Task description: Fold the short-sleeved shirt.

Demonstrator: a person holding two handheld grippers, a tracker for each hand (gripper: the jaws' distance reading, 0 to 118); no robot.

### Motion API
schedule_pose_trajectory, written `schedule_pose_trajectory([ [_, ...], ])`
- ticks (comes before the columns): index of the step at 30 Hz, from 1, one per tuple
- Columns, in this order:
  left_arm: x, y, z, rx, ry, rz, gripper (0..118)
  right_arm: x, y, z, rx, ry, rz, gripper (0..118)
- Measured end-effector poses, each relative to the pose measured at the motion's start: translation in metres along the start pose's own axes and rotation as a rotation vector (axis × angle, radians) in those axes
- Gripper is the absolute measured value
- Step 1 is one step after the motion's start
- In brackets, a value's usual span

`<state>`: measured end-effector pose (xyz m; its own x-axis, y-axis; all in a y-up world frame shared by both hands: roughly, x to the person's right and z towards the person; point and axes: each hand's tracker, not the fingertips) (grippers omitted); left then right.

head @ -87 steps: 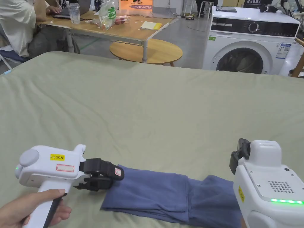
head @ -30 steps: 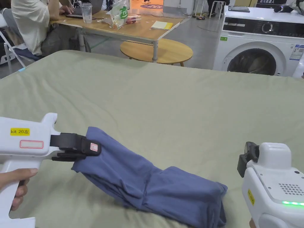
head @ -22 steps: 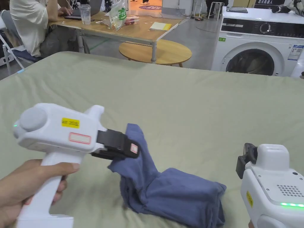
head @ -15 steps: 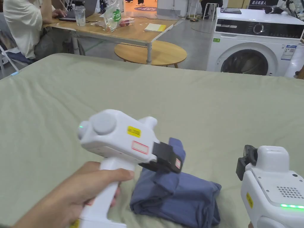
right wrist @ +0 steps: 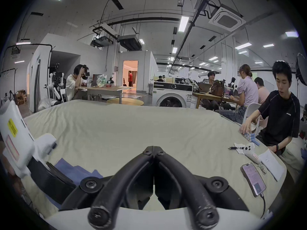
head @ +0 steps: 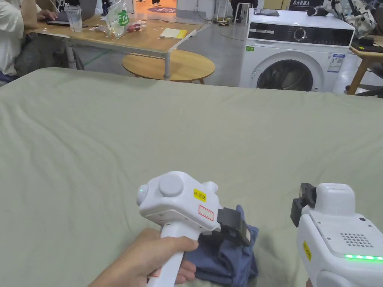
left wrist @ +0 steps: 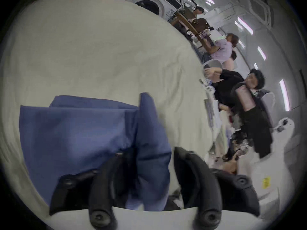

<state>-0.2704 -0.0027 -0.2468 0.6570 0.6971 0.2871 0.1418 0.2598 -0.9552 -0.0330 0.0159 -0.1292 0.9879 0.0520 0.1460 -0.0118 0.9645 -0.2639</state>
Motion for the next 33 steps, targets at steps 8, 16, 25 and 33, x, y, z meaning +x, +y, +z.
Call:
schedule_pose_trajectory([
  [8, 0.006, 0.003, 0.057, 0.157, -0.044, -0.066, 28, 0.0, 0.003, 0.002, 0.006, 0.004, -0.004, 0],
  [16, -0.019, -0.008, -0.03, 0.009, -0.16, 0.014, 6, 0.001, 0.0, 0.002, 0.0, 0.005, -0.012, 0],
  [25, -0.033, -0.022, -0.072, 0.0, -0.116, 0.022, 0, 0.007, -0.001, 0.003, -0.002, -0.005, -0.016, 0],
  [33, -0.025, -0.012, 0.002, 0.186, -0.179, -0.053, 0, 0.004, 0.004, -0.002, 0.02, -0.004, -0.023, 0],
])
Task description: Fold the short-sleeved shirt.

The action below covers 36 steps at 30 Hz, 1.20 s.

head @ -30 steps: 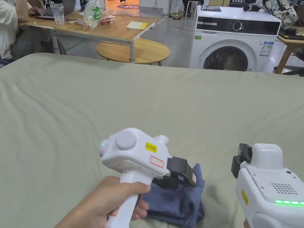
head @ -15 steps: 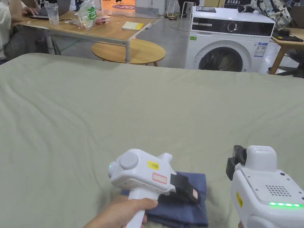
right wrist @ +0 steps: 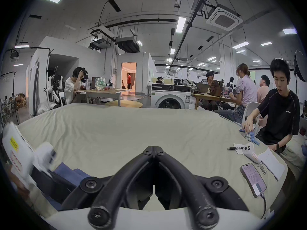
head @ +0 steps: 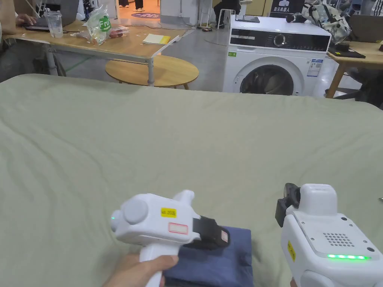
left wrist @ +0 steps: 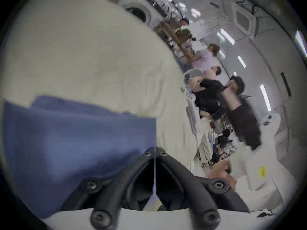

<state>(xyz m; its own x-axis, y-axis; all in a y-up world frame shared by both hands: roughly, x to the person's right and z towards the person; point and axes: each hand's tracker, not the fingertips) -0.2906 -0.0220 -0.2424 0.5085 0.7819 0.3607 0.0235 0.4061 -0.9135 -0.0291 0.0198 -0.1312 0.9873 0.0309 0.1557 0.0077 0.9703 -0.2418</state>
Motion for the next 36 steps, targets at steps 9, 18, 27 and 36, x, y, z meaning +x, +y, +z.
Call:
schedule_pose_trajectory([
  [9, 0.013, -0.001, 0.104, 0.52, 0.4, -0.347, 0, -0.018, 0.013, -0.008, 0.057, 0.001, -0.017, 0],
  [18, 0.023, -0.042, 0.125, 0.935, 0.755, -0.636, 0, -0.034, 0.03, -0.002, 0.178, -0.016, -0.021, 0],
  [27, 0.016, -0.043, 0.135, 0.908, 0.773, -0.571, 0, -0.048, 0.009, 0.02, -0.064, 0.07, 0.02, 0],
  [36, -0.002, -0.037, 0.145, 0.721, 0.707, -0.445, 0, -0.07, -0.083, -0.012, -0.562, 0.153, 0.04, 0],
])
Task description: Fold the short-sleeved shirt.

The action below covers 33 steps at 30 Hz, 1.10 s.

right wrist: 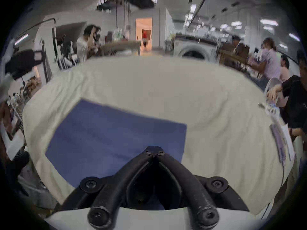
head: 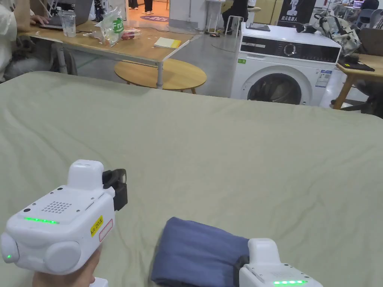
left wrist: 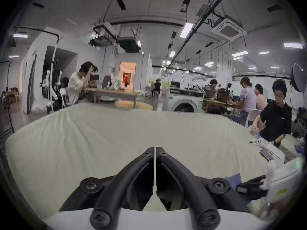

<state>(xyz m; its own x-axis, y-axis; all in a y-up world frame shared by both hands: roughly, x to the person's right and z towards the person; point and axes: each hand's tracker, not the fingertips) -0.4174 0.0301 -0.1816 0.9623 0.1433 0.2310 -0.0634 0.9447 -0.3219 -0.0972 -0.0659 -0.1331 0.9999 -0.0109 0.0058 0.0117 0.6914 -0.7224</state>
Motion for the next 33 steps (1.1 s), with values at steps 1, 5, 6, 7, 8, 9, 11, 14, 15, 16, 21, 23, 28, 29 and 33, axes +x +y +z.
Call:
schedule_pose_trajectory([
  [1, -0.004, 0.0, -0.002, -0.072, -0.028, 0.015, 0, -0.001, -0.001, -0.002, 0.026, -0.015, 0.012, 0],
  [5, -0.033, -0.005, -0.015, -0.288, -0.144, 0.147, 0, -0.001, 0.004, 0.002, 0.037, -0.021, -0.001, 0],
  [6, -0.041, -0.007, -0.02, -0.367, -0.219, 0.205, 0, 0.0, 0.004, 0.003, 0.037, -0.018, -0.002, 0],
  [7, -0.048, -0.011, -0.024, -0.428, -0.291, 0.271, 0, 0.001, 0.003, 0.004, 0.037, -0.013, 0.0, 0],
  [8, -0.054, -0.015, -0.03, -0.497, -0.349, 0.323, 5, 0.002, 0.003, 0.004, 0.038, -0.01, 0.001, 0],
  [9, -0.06, -0.02, -0.037, -0.563, -0.392, 0.36, 20, 0.002, 0.003, 0.005, 0.039, -0.006, 0.003, 0],
  [11, -0.071, -0.03, -0.048, -0.627, -0.488, 0.435, 67, 0.002, 0.003, 0.004, 0.037, -0.003, 0.006, 0],
  [14, -0.085, -0.047, -0.06, -0.676, -0.605, 0.633, 74, 0.003, 0.004, 0.004, 0.034, 0.001, 0.005, 0],
  [15, -0.081, -0.05, -0.062, -0.705, -0.631, 0.655, 74, 0.003, 0.004, 0.004, 0.033, 0.001, 0.004, 0],
  [16, -0.078, -0.054, -0.066, -0.724, -0.649, 0.648, 73, 0.003, 0.004, 0.004, 0.034, 0.001, 0.004, 0],
  [21, -0.049, -0.083, -0.1, -0.862, -0.758, 0.721, 73, 0.003, 0.004, 0.005, 0.037, 0.001, 0.009, 0],
  [23, -0.043, -0.099, -0.119, -0.879, -0.826, 0.735, 73, 0.003, 0.004, 0.005, 0.038, 0.002, 0.01, 0],
  [28, -0.022, -0.107, -0.134, -0.859, -0.899, 0.733, 73, 0.004, 0.004, 0.006, 0.038, 0.006, 0.008, 0],
  [29, -0.023, -0.107, -0.135, -0.849, -0.905, 0.731, 71, 0.005, 0.004, 0.006, 0.038, 0.007, 0.005, 0],
  [33, -0.03, -0.114, -0.131, -0.835, -0.755, 0.674, 24, 0.006, 0.002, 0.006, 0.051, 0.017, -0.006, 0],
])
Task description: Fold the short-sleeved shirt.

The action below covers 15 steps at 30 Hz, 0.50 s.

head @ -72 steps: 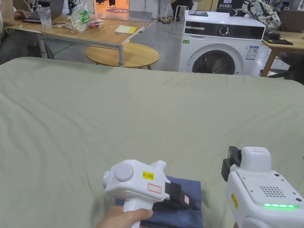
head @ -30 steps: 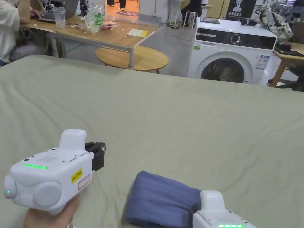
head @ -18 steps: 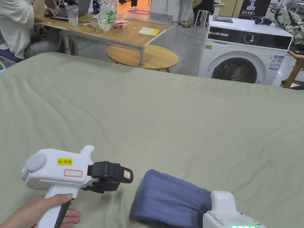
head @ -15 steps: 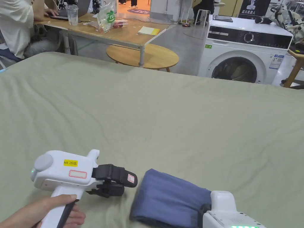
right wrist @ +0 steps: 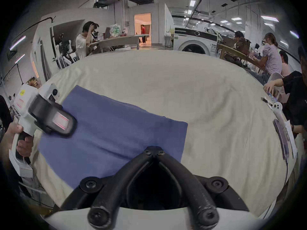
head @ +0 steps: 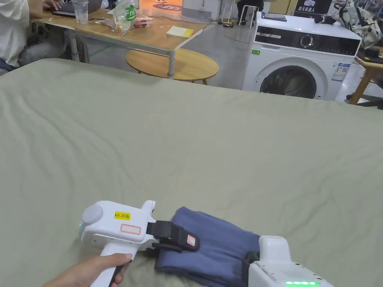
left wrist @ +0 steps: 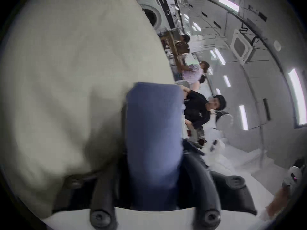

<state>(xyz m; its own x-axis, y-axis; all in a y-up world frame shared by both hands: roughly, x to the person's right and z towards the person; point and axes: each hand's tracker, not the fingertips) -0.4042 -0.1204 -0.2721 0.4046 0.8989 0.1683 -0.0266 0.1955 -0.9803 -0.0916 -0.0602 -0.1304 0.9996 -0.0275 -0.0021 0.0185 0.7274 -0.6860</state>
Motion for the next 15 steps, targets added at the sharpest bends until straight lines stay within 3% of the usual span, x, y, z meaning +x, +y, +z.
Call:
schedule_pose_trajectory([
  [2, -0.002, -0.006, 0.002, 0.025, -0.07, 0.01, 23, -0.002, -0.001, 0.001, 0.007, -0.007, 0.007, 0],
  [8, 0.006, -0.011, 0.005, 0.044, -0.059, -0.002, 21, 0.004, 0.002, 0.01, 0.057, 0.023, -0.017, 0],
  [10, 0.006, -0.011, 0.007, 0.048, -0.069, 0.027, 21, 0.011, 0.012, 0.017, 0.142, 0.036, -0.041, 0],
  [15, 0.029, -0.013, 0.014, 0.054, -0.078, 0.02, 21, 0.022, 0.049, 0.039, 0.384, -0.067, -0.019, 0],
])
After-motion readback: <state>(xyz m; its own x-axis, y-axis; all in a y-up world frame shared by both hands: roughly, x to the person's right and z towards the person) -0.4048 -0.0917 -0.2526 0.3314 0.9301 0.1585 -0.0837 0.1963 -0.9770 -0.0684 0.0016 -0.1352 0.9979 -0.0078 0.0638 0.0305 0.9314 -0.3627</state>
